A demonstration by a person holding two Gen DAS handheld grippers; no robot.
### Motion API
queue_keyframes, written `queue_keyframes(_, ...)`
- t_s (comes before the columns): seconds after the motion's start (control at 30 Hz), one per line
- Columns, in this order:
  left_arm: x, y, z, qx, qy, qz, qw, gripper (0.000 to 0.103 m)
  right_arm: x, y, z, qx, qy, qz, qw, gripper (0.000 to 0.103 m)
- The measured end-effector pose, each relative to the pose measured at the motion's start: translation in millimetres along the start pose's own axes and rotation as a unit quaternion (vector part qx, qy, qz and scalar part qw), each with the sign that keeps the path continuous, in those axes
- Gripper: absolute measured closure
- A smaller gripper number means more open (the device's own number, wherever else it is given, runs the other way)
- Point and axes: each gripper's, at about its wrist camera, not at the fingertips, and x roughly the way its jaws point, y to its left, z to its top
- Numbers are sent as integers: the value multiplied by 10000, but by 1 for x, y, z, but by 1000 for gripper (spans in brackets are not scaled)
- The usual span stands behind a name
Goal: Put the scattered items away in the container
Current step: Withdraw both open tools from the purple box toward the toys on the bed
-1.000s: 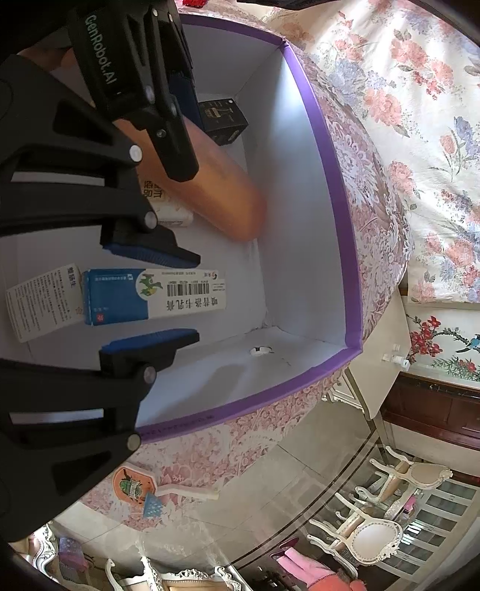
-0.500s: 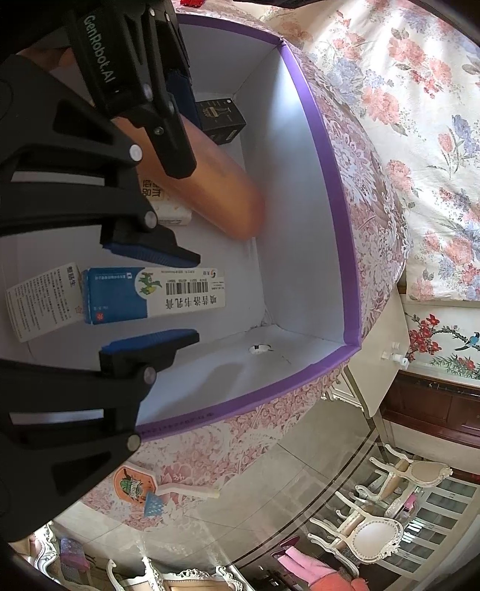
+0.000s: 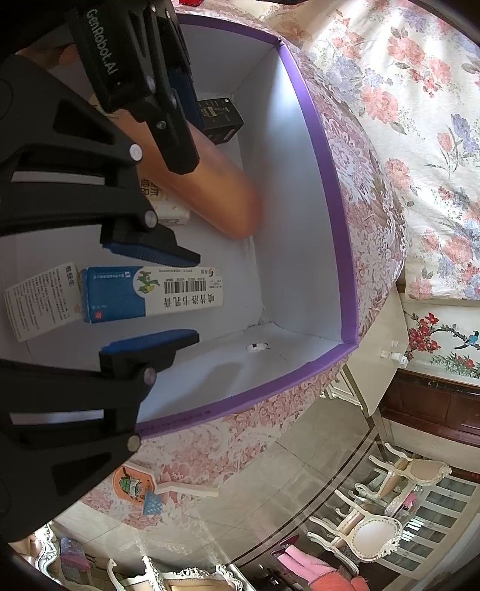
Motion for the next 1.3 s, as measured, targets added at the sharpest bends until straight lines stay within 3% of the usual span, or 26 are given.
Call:
queue_keyframes(0.13,-9,-3,-2,76,-205,16,9998,48,-4,-1,0,58,-113,-35,9999,63)
queue_keyframes(0.3,-30,-3,-3,123,-494,12,9987,48,-15,-3,1,163,-422,-108,9989,48)
queue_keyframes(0.6,-86,2,-16,385,-1044,-17,9938,48,-31,7,2,271,-682,49,9973,47)
queue_keyframes(0.93,-150,46,-31,276,-1563,33,9873,48,-70,67,3,-56,-1044,400,9937,41)
queue_keyframes(1.3,-217,128,-58,-225,-2038,266,9784,48,-116,163,-6,-696,-1479,906,9824,37)
